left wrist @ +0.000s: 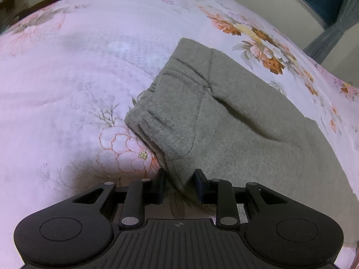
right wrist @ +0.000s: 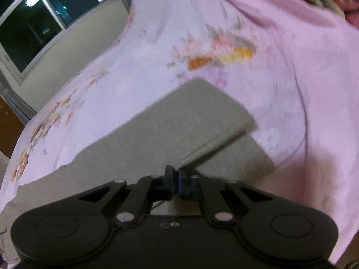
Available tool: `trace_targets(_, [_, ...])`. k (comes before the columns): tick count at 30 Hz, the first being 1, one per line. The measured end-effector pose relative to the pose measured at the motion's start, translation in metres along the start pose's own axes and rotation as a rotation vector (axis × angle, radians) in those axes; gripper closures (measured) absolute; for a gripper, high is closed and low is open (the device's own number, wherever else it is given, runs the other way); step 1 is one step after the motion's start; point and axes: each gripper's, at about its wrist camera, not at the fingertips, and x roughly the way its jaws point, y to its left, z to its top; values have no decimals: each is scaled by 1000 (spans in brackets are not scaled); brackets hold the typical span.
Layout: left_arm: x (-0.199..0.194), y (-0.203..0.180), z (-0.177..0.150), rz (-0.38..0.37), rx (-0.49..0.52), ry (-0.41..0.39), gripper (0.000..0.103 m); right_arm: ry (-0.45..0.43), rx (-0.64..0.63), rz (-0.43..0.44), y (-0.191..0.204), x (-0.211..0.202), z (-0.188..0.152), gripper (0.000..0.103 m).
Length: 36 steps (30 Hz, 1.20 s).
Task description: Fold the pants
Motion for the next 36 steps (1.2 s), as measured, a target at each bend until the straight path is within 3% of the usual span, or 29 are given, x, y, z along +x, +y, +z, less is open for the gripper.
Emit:
trace_targets(2, [-1,1,-1,-1,2,-6,74,-21,27,4,1,-9,-2,99])
trace_targets(5, [-1,2,-2,-6,-6,-13,74,50,87,-38,-17,10,-15,100])
trace_targets(8, [-8,2,-4,-7,-12,-26,74,37,107,-31,-15,14,-14,98])
trace_targets(11, [-24,1,-9,-18,-11,-95,74,39,133,-16,-14,14,-11,88])
trace_targets(15, [-45,20,-13,-82,-129,-207,74,43,125,-4,-15,13,-13,87])
trace_targets(18, [-42,34,-13,-147,-203,-199,74,40,116,-4,-15,13,-15,86])
trace_targets(23, [-46,29,-14,-240,-205,-264,74,40,125,-13,-13,16,-14,85])
trace_targets(27, [-36,23,-9,-169,-175,-213,74,39,116,-13,-12,17,-15,83])
trace_targets(32, [-28,26,-9,-169,-202,-213,74,39,112,-11,-12,17,-16,82])
trace_targets(36, [-29,29,-13,-115,-188,-226,74,38,109,-12,-11,18,-17,80])
